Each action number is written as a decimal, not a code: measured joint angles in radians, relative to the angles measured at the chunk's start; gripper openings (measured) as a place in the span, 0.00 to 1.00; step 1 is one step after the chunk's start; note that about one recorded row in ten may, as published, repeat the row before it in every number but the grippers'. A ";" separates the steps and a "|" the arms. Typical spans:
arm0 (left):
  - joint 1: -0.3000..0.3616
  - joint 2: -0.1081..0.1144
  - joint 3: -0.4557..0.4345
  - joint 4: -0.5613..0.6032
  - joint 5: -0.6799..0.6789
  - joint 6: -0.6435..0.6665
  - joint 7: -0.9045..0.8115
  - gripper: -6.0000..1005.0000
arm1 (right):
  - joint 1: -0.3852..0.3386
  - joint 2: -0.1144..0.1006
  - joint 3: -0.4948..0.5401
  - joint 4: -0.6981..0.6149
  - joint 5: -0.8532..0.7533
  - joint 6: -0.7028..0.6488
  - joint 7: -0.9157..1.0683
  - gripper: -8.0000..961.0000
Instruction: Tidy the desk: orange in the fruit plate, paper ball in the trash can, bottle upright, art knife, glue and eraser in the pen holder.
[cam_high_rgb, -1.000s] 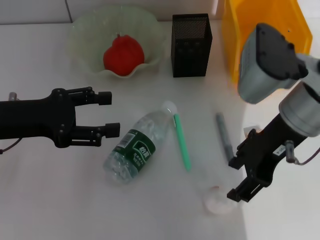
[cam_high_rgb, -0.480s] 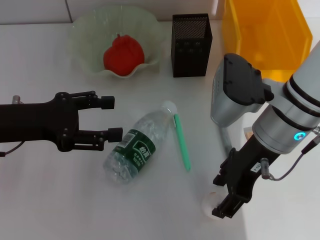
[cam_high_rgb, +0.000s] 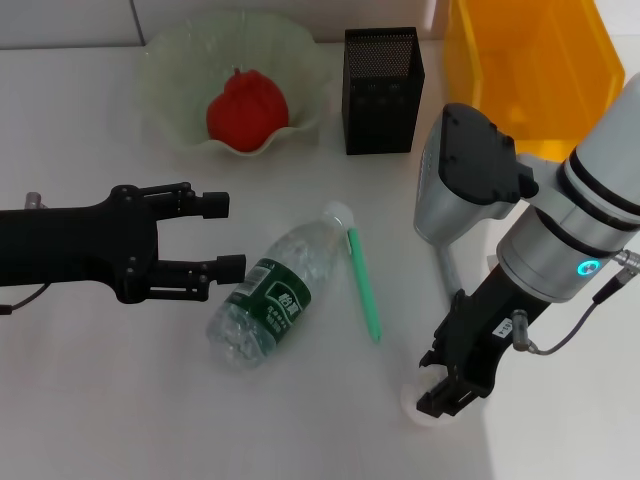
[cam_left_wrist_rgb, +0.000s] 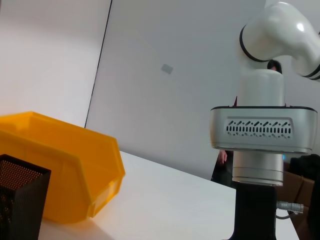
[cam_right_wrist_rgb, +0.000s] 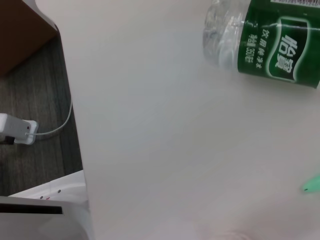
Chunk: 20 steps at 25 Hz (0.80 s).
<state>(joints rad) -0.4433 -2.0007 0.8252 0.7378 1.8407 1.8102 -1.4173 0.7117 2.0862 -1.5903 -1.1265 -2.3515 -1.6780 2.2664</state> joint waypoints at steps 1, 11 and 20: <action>0.000 0.000 0.000 0.000 0.000 0.000 0.000 0.84 | -0.001 0.000 0.002 -0.006 0.000 -0.005 0.000 0.64; 0.000 -0.001 -0.002 0.000 0.000 0.003 0.000 0.84 | -0.104 -0.003 0.302 -0.400 0.000 -0.210 0.017 0.47; -0.006 -0.002 -0.001 0.000 0.000 0.000 -0.001 0.84 | -0.296 -0.008 0.774 -0.478 0.279 0.234 0.005 0.46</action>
<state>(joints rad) -0.4494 -2.0030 0.8239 0.7378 1.8405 1.8104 -1.4187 0.4155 2.0783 -0.8165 -1.6041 -2.0727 -1.4439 2.2709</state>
